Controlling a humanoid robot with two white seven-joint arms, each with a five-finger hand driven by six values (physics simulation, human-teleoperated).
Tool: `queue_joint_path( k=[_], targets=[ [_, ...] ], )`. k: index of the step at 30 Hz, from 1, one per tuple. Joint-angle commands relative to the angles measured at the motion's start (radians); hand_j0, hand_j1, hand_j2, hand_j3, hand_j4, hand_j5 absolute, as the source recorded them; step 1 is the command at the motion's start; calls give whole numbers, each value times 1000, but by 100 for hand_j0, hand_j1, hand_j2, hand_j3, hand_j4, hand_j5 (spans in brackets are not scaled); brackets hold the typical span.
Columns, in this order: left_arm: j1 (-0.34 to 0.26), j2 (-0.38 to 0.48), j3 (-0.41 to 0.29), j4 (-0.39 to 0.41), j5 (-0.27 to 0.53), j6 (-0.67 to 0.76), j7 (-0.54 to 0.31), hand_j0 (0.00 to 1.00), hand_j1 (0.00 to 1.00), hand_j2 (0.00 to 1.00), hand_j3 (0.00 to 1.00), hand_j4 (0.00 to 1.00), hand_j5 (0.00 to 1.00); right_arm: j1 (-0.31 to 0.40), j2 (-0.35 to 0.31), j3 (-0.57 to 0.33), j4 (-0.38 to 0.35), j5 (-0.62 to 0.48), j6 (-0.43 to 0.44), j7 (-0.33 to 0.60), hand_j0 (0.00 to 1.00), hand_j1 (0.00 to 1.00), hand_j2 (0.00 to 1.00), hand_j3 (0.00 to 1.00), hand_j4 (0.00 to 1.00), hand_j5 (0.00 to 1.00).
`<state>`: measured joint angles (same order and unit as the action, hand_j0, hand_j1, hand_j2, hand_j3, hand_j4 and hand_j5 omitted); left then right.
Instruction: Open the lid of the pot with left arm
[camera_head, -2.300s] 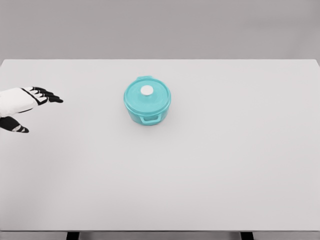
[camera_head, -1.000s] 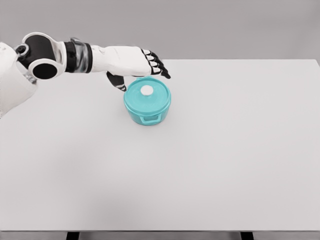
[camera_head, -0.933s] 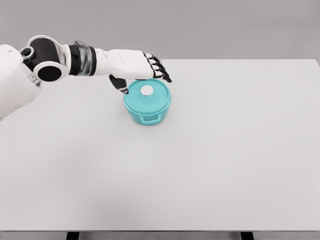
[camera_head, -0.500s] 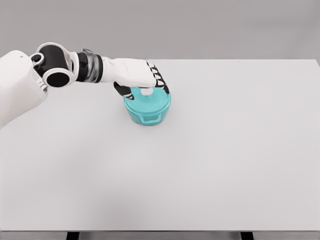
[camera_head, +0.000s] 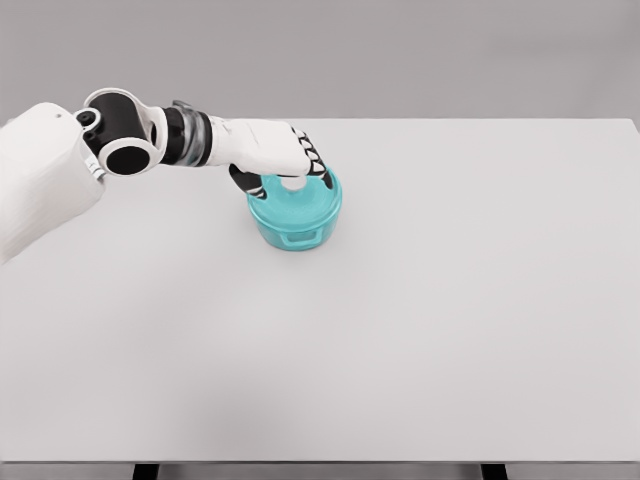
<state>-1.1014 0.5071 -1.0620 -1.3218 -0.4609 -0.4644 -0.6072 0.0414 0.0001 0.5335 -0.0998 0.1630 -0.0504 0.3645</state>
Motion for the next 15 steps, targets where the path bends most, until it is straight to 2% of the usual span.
queue_joint_path(
  k=[1, 5, 11, 15],
  targets=[
    [0, -1, 2, 4, -10, 3, 10, 86, 86, 86, 86, 86, 86, 0, 0, 0, 0, 0, 0, 1, 100, 100, 100, 100, 100, 100],
    [0, -15, 0, 26, -28, 3, 10, 86, 86, 86, 86, 86, 86, 0, 0, 0, 0, 0, 0, 1, 100, 100, 100, 100, 100, 100],
    [0, -21, -1, 26, -30, 1, 10, 77, 77, 77, 77, 77, 77, 0, 0, 0, 0, 0, 0, 1, 100, 100, 100, 100, 100, 100],
    [0, -22, -15, 26, -32, 3, 12, 77, 77, 77, 77, 77, 77, 0, 0, 0, 0, 0, 0, 1, 100, 100, 100, 100, 100, 100]
  ],
)
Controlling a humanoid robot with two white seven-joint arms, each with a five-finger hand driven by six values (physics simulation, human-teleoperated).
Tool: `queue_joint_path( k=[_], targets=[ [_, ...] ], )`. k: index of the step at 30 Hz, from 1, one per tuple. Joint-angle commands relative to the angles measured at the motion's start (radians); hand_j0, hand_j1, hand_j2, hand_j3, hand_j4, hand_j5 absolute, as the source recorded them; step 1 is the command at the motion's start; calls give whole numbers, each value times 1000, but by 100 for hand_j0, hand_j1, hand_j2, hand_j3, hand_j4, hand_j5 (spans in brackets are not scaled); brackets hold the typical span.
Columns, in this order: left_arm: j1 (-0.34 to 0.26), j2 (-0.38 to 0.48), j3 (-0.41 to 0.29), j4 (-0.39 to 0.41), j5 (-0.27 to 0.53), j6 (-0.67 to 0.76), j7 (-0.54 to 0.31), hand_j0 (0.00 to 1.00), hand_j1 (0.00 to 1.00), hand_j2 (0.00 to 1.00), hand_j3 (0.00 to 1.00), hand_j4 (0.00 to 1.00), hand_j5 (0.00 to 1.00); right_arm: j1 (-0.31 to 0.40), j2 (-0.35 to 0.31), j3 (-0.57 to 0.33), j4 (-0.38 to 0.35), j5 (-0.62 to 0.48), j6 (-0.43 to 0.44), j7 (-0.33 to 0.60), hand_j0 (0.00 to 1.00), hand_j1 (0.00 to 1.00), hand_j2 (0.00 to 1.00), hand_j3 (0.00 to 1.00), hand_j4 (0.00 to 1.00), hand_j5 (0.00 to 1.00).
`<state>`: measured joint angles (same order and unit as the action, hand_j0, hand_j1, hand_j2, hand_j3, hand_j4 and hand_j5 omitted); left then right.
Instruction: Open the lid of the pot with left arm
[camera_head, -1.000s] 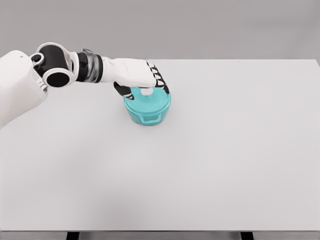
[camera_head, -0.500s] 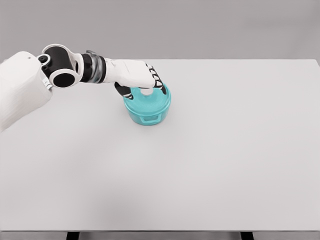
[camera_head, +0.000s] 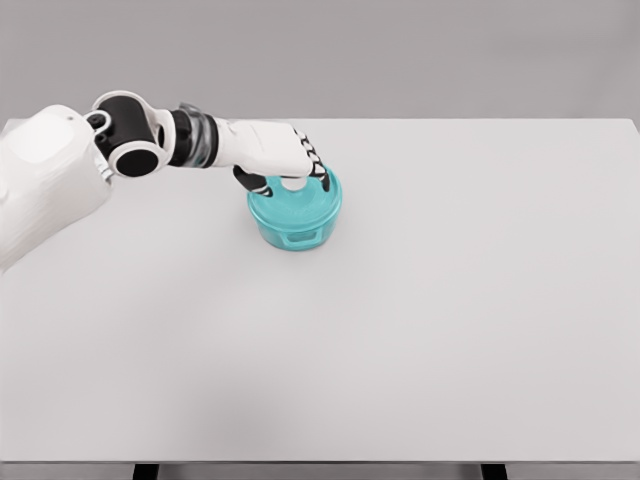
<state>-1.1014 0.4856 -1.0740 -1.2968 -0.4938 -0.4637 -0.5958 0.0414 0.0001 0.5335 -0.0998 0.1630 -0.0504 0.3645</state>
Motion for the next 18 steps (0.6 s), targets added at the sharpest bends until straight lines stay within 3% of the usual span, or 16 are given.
queue_joint_path(
  k=[1, 9, 18],
  targets=[
    [0, -2, -3, 1, 1, 2, 1, 77, 77, 77, 77, 77, 77, 0, 0, 0, 0, 0, 0, 1, 100, 100, 100, 100, 100, 100],
    [0, -21, -4, 39, -31, 2, 28, 76, 76, 76, 76, 76, 76, 0, 0, 0, 0, 0, 0, 1, 100, 100, 100, 100, 100, 100],
    [0, -19, -7, 39, -39, -3, 28, 61, 61, 61, 61, 61, 61, 0, 0, 0, 0, 0, 0, 1, 100, 100, 100, 100, 100, 100]
  ],
)
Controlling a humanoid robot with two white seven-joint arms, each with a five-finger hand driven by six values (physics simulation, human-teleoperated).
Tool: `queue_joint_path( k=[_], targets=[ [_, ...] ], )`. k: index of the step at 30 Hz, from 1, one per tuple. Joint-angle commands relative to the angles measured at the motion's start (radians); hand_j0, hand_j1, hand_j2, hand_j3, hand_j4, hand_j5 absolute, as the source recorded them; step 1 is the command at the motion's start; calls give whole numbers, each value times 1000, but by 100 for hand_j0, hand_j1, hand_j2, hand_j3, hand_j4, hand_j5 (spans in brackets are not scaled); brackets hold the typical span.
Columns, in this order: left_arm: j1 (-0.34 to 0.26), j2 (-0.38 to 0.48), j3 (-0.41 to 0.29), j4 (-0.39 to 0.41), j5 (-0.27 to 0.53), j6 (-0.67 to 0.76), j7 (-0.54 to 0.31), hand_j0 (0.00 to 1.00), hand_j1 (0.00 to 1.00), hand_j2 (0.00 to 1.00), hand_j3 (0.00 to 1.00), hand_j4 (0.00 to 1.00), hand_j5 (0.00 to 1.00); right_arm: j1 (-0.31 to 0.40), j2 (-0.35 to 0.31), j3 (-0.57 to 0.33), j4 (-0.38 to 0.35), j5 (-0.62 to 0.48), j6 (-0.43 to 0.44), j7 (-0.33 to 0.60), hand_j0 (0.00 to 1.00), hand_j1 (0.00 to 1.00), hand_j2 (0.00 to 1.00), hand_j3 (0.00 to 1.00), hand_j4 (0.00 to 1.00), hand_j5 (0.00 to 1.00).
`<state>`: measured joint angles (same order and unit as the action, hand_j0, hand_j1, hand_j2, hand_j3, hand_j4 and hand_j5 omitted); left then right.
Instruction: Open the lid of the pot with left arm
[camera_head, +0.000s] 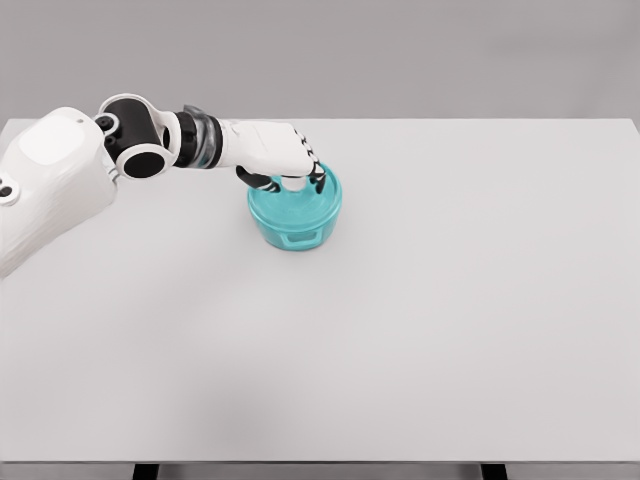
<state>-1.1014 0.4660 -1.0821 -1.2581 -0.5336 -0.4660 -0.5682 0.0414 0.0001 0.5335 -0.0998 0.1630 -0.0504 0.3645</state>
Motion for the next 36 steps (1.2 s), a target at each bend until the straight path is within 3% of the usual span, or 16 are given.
queue_joint_path(
  k=[1, 7, 14, 20, 24, 28, 36],
  targets=[
    [0, 0, -4, 0, 1, 0, 1, 61, 61, 61, 61, 61, 61, 0, 0, 0, 0, 0, 0, 1, 100, 100, 100, 100, 100, 100],
    [0, 8, -5, -3, 3, -8, 1, 50, 50, 50, 50, 50, 50, 0, 0, 0, 0, 0, 0, 1, 100, 100, 100, 100, 100, 100],
    [-21, 39, -5, -10, 4, -23, -1, 45, 45, 45, 45, 45, 45, 0, 0, 0, 0, 0, 0, 1, 100, 100, 100, 100, 100, 100],
    [-44, 121, -5, -30, 6, -34, -1, 45, 45, 45, 45, 45, 45, 0, 0, 0, 0, 0, 0, -1, 100, 100, 100, 100, 100, 100],
    [-43, 227, -5, -90, 4, -34, -2, 45, 45, 45, 45, 45, 45, 0, 0, 0, 0, 0, 0, 1, 100, 100, 100, 100, 100, 100],
    [-31, 315, -9, -89, 0, -89, -4, 45, 45, 45, 45, 45, 45, 0, 0, 0, 0, 0, 0, 1, 100, 100, 100, 100, 100, 100],
    [6, 356, -12, -83, -51, -118, -7, 49, 49, 49, 49, 49, 49, 0, 0, 0, 0, 0, 0, 1, 100, 100, 100, 100, 100, 100]
  ],
)
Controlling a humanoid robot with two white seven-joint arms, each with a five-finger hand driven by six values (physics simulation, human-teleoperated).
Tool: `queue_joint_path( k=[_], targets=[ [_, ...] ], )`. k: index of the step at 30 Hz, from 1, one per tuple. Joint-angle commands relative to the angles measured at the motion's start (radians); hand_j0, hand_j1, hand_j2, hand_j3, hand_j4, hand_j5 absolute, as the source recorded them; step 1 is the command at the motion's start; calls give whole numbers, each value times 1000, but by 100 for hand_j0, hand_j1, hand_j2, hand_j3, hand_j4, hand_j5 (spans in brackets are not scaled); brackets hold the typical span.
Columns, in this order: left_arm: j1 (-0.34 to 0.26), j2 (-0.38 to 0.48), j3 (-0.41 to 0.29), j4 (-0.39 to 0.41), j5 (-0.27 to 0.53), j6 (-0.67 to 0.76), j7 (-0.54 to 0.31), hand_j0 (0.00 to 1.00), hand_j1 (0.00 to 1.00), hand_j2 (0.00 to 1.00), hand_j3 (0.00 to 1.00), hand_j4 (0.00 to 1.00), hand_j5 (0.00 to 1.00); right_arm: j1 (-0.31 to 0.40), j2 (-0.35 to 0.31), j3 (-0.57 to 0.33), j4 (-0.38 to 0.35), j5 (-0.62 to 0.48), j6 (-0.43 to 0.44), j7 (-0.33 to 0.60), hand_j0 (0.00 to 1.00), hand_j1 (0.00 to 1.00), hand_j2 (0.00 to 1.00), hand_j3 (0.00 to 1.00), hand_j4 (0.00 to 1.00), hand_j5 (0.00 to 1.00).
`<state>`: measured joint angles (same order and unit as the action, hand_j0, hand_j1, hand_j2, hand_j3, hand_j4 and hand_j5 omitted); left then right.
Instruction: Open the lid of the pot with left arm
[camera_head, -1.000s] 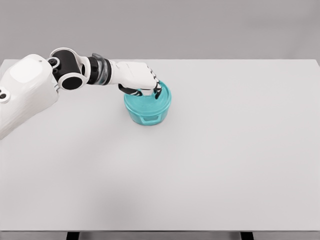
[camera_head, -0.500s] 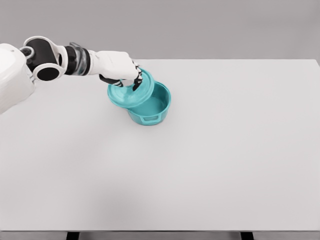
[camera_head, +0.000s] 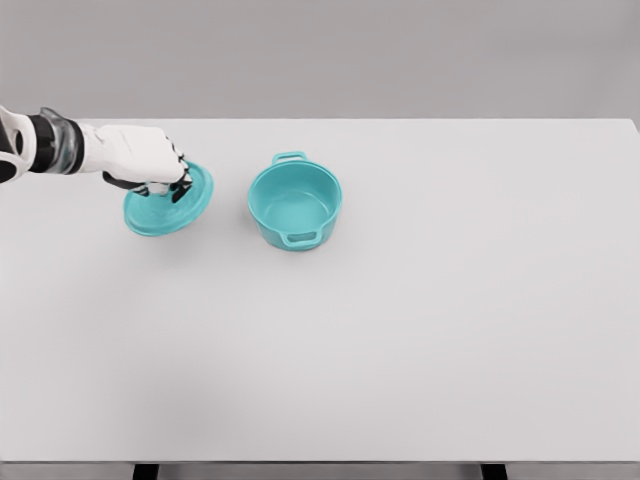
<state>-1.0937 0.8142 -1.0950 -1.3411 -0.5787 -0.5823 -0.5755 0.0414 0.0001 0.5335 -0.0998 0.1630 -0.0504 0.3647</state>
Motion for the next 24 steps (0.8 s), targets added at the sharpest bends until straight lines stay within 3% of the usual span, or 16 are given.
queue_joint_path(
  k=[1, 2, 4, 7, 15, 17, 18, 19, 21, 24],
  targets=[
    [2, 8, 1, 2, -6, -2, 0, 53, 53, 53, 53, 53, 53, 0, 0, 0, 0, 0, 0, -1, 100, 100, 100, 100, 100, 100],
    [8, 8, 1, 2, -6, -2, 0, 55, 55, 55, 55, 55, 55, 0, 0, 0, 0, 0, 0, -1, 100, 100, 100, 100, 100, 100],
    [11, 6, 1, 4, -1, -1, 0, 81, 81, 81, 81, 81, 81, 0, 0, 0, 0, 0, 0, 0, 100, 100, 100, 100, 100, 100],
    [12, 6, 1, 7, 0, -1, 0, 100, 100, 100, 100, 100, 100, 0, 0, 0, 0, 0, 0, 0, 100, 100, 100, 100, 100, 100],
    [11, 36, 7, 25, 10, 6, 0, 100, 100, 100, 100, 100, 100, 0, 0, 0, 0, 0, 0, 0, 100, 100, 100, 100, 100, 100],
    [29, 80, 9, 103, 65, 6, 2, 100, 100, 100, 100, 100, 100, 0, 0, 0, 0, 0, 0, 0, 100, 100, 100, 100, 100, 100],
    [32, 79, 12, 197, 169, 6, 2, 100, 100, 100, 100, 100, 100, 0, 0, 0, 0, 0, 0, 0, 100, 100, 100, 100, 100, 100],
    [32, 77, 14, 250, 217, 6, 0, 100, 100, 100, 100, 100, 100, 0, 0, 0, 0, 0, 0, 0, 100, 100, 100, 100, 100, 100],
    [35, 65, 14, 346, 230, 4, 3, 100, 100, 100, 100, 100, 100, 0, 0, 0, 0, 0, 0, 0, 100, 100, 100, 100, 100, 100],
    [35, 62, 14, 366, 229, 1, 6, 100, 100, 100, 100, 100, 100, 0, 0, 0, 0, 0, 0, 0, 100, 100, 100, 100, 100, 100]
  ],
)
